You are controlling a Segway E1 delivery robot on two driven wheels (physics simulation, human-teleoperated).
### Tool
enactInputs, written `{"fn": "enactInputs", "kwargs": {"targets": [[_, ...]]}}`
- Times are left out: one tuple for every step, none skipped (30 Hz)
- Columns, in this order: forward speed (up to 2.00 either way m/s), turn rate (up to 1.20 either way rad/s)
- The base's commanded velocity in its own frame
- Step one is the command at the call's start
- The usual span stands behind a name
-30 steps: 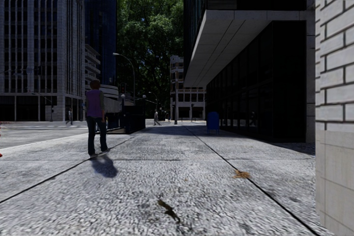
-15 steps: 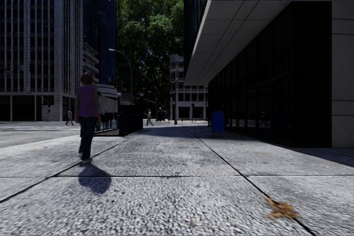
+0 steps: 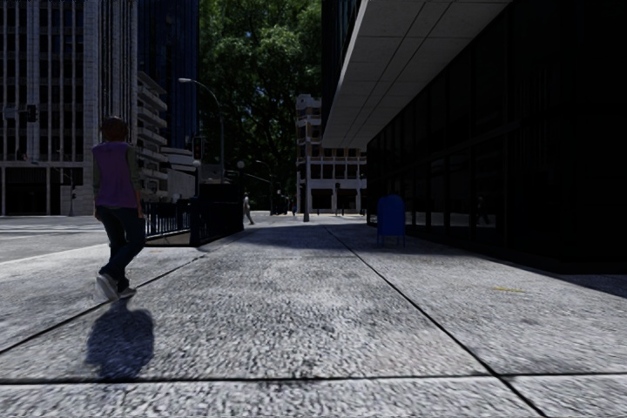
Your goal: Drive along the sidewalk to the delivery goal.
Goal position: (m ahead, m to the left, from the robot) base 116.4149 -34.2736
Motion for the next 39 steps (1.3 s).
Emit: {"fn": "enactInputs", "kwargs": {"targets": [[2.00, -0.23], [2.00, -0.23], [2.00, -0.23], [2.00, -0.23], [2.00, -0.23], [2.00, -0.23], [2.00, -0.23], [2.00, -0.23], [2.00, -0.23], [2.00, -0.23], [2.00, -0.23], [2.00, -0.23], [2.00, -0.23], [2.00, -0.23], [2.00, -0.23], [2.00, -0.23], [2.00, -0.23], [2.00, -0.23], [2.00, -0.23], [2.00, -0.23], [2.00, -0.15], [2.00, -0.07], [2.00, -0.07], [2.00, -0.05], [2.00, 0.00], [2.00, 0.00], [2.00, 0.00], [2.00, 0.00], [2.00, 0.00], [2.00, 0.00], [2.00, 0.00], [2.00, 0.00], [2.00, 0.00], [2.00, 0.00], [2.00, 0.00], [2.00, 0.00], [2.00, 0.00], [2.00, 0.00], [2.00, 0.00]]}}
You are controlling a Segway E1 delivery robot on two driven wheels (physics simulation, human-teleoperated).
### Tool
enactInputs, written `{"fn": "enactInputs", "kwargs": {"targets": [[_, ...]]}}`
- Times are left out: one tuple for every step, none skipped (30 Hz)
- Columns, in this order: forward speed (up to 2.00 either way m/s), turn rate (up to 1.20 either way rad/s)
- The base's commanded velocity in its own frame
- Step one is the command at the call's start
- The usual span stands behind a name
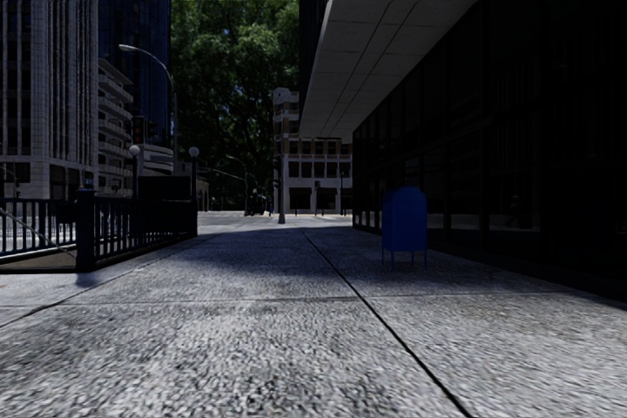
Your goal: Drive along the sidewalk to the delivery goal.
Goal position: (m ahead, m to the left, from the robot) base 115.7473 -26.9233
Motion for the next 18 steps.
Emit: {"fn": "enactInputs", "kwargs": {"targets": [[2.00, 0.00], [2.00, 0.00], [2.00, 0.00], [2.00, 0.00], [2.00, 0.00], [2.00, 0.00], [2.00, 0.00], [2.00, 0.00], [2.00, 0.00], [2.00, 0.00], [2.00, 0.00], [2.00, 0.00], [2.00, 0.00], [2.00, 0.00], [2.00, 0.00], [2.00, 0.00], [2.00, 0.00], [2.00, 0.00]]}}
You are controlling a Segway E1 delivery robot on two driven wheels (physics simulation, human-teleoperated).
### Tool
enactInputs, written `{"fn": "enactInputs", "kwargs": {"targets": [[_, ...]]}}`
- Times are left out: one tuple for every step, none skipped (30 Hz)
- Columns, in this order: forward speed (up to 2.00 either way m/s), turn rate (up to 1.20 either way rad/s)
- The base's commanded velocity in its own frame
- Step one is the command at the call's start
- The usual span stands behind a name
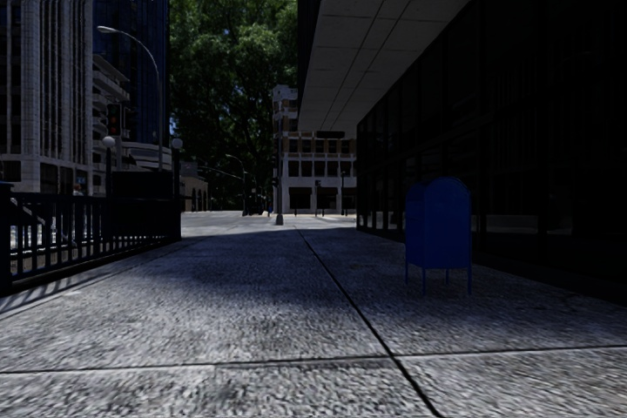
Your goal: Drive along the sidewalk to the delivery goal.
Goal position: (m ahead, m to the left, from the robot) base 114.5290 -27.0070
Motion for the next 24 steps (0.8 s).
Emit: {"fn": "enactInputs", "kwargs": {"targets": [[2.00, 0.00], [2.00, 0.00], [2.00, 0.00], [2.00, 0.00], [2.00, 0.00], [2.00, 0.00], [2.00, 0.00], [2.00, 0.00], [2.00, 0.00], [2.00, 0.00], [2.00, 0.00], [2.00, 0.00], [2.00, 0.00], [2.00, 0.00], [2.00, 0.00], [2.00, 0.00], [2.00, 0.00], [2.00, 0.00], [2.00, 0.00], [2.00, 0.00], [2.00, 0.00], [2.00, 0.00], [2.00, 0.00], [2.00, 0.00]]}}
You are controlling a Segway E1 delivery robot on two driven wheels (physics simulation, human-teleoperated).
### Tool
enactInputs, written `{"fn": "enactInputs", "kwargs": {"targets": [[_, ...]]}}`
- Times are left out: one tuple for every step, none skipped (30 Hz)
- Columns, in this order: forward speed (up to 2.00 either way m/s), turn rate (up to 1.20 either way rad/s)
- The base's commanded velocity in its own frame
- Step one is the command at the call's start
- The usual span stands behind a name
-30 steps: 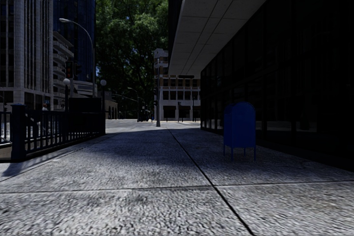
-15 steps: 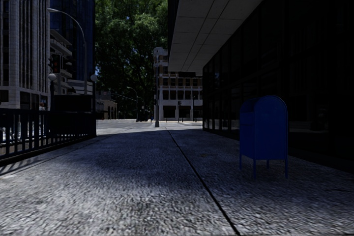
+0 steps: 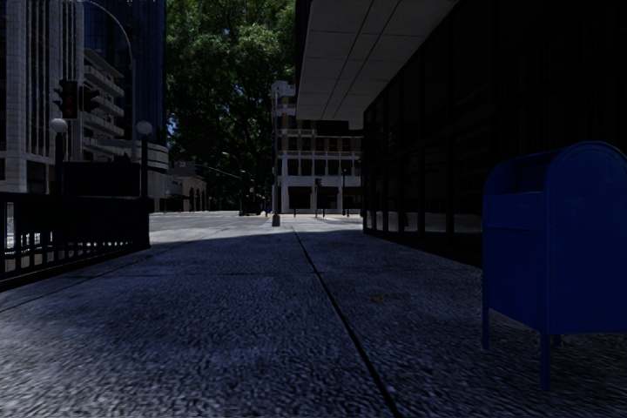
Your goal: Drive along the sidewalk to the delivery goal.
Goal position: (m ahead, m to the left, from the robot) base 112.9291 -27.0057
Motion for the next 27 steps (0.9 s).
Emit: {"fn": "enactInputs", "kwargs": {"targets": [[2.00, 0.00], [2.00, 0.00], [2.00, 0.00], [2.00, 0.00], [2.00, 0.00], [2.00, 0.00], [2.00, 0.00], [2.00, 0.00], [2.00, 0.00], [2.00, 0.00], [2.00, 0.00], [2.00, 0.00], [2.00, 0.00], [2.00, 0.00], [2.00, 0.00], [2.00, 0.00], [2.00, 0.00], [2.00, 0.00], [2.00, 0.00], [2.00, 0.00], [2.00, 0.00], [2.00, 0.00], [2.00, 0.00], [2.00, 0.00], [2.00, 0.00], [2.00, 0.00], [2.00, 0.00]]}}
